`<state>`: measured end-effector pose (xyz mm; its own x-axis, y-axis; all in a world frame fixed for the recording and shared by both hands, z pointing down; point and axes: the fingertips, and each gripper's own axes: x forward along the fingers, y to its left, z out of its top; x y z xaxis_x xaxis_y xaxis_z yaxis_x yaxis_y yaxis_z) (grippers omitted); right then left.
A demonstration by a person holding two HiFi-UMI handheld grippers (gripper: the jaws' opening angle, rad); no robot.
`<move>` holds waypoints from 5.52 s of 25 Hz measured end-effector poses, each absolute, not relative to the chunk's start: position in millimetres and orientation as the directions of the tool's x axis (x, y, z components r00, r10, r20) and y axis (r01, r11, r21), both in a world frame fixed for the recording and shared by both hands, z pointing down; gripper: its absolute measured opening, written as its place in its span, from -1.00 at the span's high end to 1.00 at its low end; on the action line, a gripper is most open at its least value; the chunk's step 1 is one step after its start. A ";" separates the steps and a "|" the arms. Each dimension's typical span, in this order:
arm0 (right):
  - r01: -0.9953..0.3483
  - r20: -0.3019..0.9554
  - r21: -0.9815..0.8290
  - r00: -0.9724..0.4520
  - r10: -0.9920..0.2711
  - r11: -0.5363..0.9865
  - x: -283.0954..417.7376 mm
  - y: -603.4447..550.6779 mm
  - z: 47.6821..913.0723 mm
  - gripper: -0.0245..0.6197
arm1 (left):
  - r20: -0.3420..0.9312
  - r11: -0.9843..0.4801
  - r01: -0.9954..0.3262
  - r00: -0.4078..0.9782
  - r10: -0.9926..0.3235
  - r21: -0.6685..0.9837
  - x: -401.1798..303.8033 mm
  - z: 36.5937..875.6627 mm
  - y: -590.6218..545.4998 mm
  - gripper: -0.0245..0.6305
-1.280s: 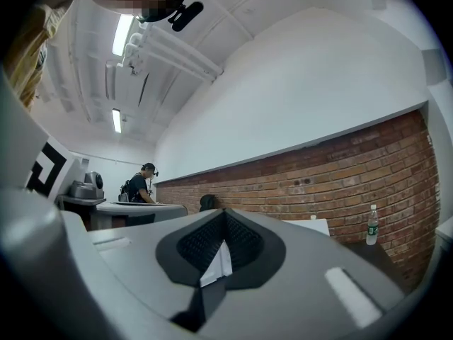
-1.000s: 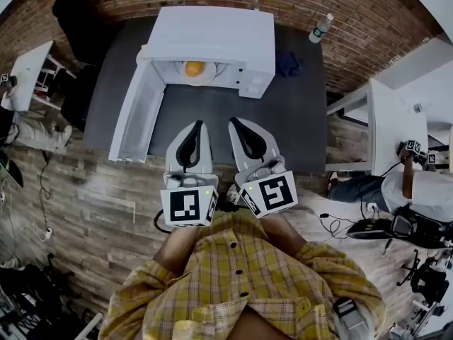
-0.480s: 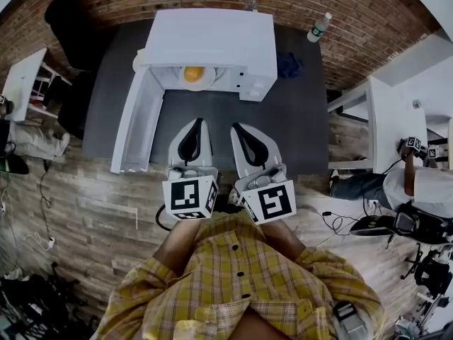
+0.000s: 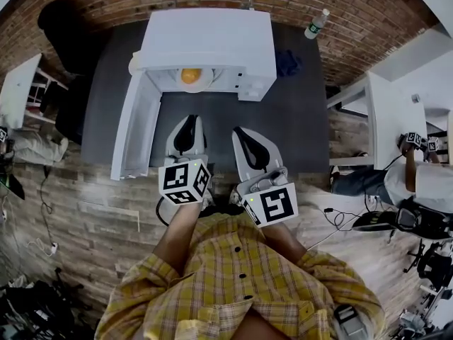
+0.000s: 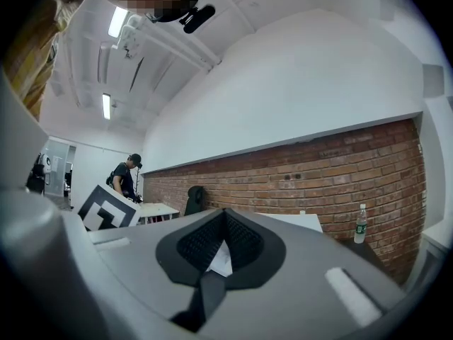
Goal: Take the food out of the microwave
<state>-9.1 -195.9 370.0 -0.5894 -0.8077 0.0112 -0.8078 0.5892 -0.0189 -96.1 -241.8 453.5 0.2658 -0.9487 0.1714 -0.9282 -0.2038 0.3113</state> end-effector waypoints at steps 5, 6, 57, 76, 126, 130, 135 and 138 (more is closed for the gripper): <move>-0.815 0.020 -0.021 -0.580 -0.815 0.579 -6.6 -197.7 373.7 0.91 | 0.205 -0.149 -0.829 0.301 -0.931 0.538 -103.8 490.7 -261.0 0.80; -0.816 0.022 -0.022 -0.578 -0.816 0.577 -6.3 -198.6 374.4 0.91 | 0.207 -0.141 -0.794 0.319 -0.925 0.592 -104.0 498.6 -265.6 0.74; -0.793 0.144 -0.086 -0.609 -0.780 0.603 -22.5 -250.2 425.5 0.91 | 0.227 0.244 0.063 0.203 -0.953 0.968 -153.2 710.7 -392.1 0.32; -0.811 0.171 -0.105 -0.584 -0.793 0.575 -12.5 -263.2 434.3 0.91 | 0.265 0.284 0.099 0.169 -0.949 0.954 -150.6 728.4 -423.3 0.47; -0.819 0.133 -0.081 -0.573 -0.808 0.568 -4.1 -228.6 423.7 0.91 | 0.218 0.217 -0.029 0.170 -0.961 0.976 -150.5 655.5 -352.1 0.90; -0.816 0.118 -0.089 -0.578 -0.808 0.571 -0.6 -218.1 417.8 0.91 | 0.193 0.193 -0.016 0.164 -0.967 0.981 -149.1 632.3 -331.1 0.90; -0.816 0.099 -0.076 -0.577 -0.810 0.572 3.0 -208.4 410.4 0.91 | 0.180 0.181 -0.010 0.168 -0.969 0.983 -146.8 606.1 -308.5 0.90; -0.815 0.085 -0.075 -0.580 -0.811 0.575 5.5 -205.5 406.1 0.91 | 0.159 0.159 -0.009 0.160 -0.974 0.987 -147.7 589.7 -297.1 0.90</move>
